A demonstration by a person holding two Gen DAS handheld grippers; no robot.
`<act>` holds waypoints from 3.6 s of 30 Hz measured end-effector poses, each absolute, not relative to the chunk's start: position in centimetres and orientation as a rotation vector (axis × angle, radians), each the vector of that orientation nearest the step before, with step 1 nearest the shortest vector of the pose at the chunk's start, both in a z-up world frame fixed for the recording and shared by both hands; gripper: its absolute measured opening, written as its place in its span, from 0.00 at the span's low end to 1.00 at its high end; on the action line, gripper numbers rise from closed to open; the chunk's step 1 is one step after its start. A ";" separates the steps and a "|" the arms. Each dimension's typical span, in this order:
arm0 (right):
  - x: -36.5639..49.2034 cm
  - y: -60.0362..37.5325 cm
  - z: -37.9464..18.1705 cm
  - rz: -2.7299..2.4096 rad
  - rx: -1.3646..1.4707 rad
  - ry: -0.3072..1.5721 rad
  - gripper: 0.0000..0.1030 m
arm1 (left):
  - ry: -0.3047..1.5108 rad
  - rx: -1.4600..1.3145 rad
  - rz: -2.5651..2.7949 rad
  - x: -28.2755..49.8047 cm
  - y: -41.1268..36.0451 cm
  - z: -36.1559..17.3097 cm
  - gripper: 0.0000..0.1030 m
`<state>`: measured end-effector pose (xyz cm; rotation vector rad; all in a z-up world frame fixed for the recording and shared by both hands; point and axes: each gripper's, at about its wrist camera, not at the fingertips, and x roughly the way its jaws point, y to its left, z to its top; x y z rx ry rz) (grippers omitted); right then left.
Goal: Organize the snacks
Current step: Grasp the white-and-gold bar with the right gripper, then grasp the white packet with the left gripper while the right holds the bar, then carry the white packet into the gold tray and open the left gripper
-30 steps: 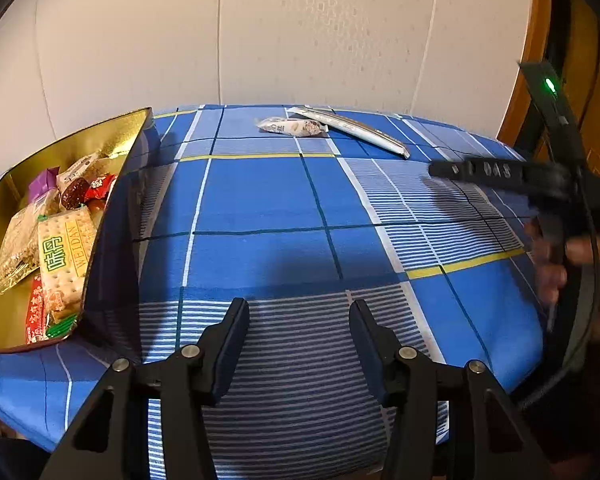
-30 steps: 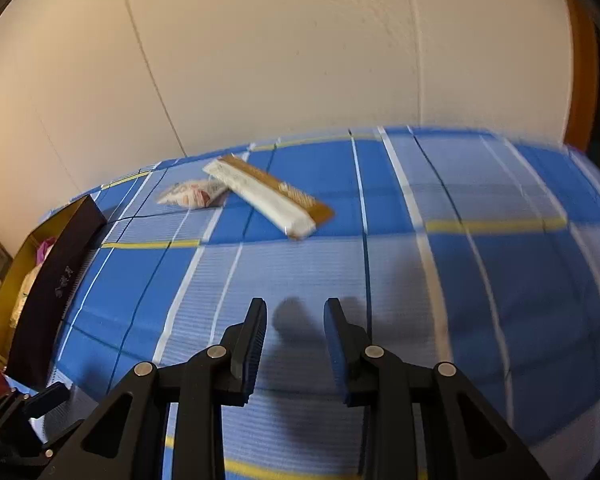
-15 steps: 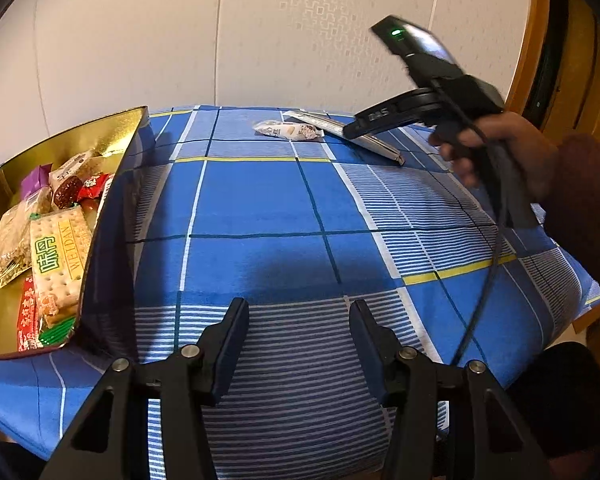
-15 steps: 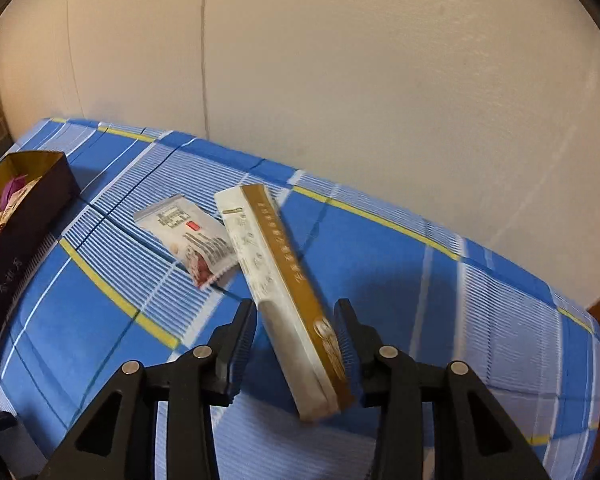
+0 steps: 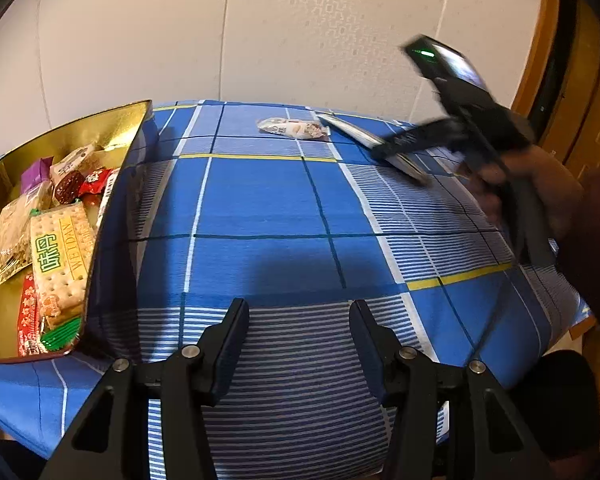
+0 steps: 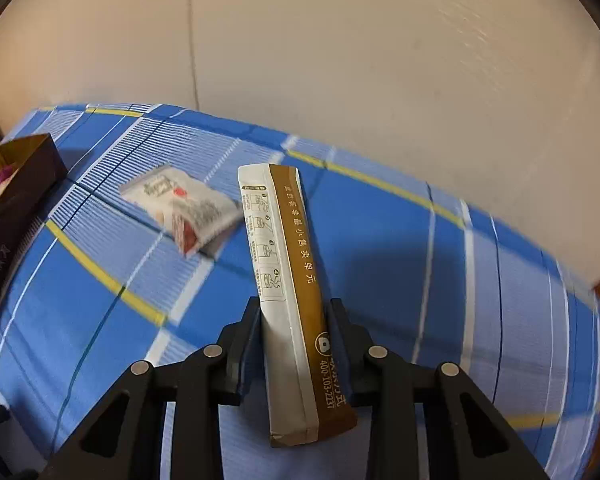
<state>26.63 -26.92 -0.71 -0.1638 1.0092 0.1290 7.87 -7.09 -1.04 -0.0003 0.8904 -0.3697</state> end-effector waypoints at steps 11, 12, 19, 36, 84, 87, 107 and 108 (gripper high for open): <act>17.1 -28.5 -1.1 -0.037 0.021 0.894 0.33 | 0.938 -0.109 -0.363 12.2 -7.2 1.3 0.51; 17.1 -28.6 -1.2 -0.036 0.029 0.896 0.33 | 0.953 -0.133 -0.364 13.1 -7.2 1.5 0.51; 17.4 -28.8 -1.5 -0.027 0.048 0.894 0.33 | 1.013 -0.201 -0.351 19.7 -9.8 2.8 0.50; 16.7 -30.1 -1.1 0.016 0.142 0.874 0.33 | 1.243 -0.372 -0.119 34.9 -13.6 -0.2 0.52; 17.0 -28.8 -1.2 -0.041 0.042 0.896 0.33 | 0.900 0.163 -0.286 11.7 -9.8 -1.7 0.34; 17.0 -28.8 -1.2 -0.042 0.042 0.896 0.33 | 0.881 0.190 -0.287 11.1 -10.0 -1.7 0.34; 17.0 -28.6 -1.3 -0.048 0.030 0.896 0.33 | 0.868 0.119 -0.292 10.6 -9.1 -1.7 0.34; 17.0 -28.6 -1.3 -0.047 0.031 0.896 0.33 | 0.875 0.114 -0.290 10.7 -9.1 -1.7 0.34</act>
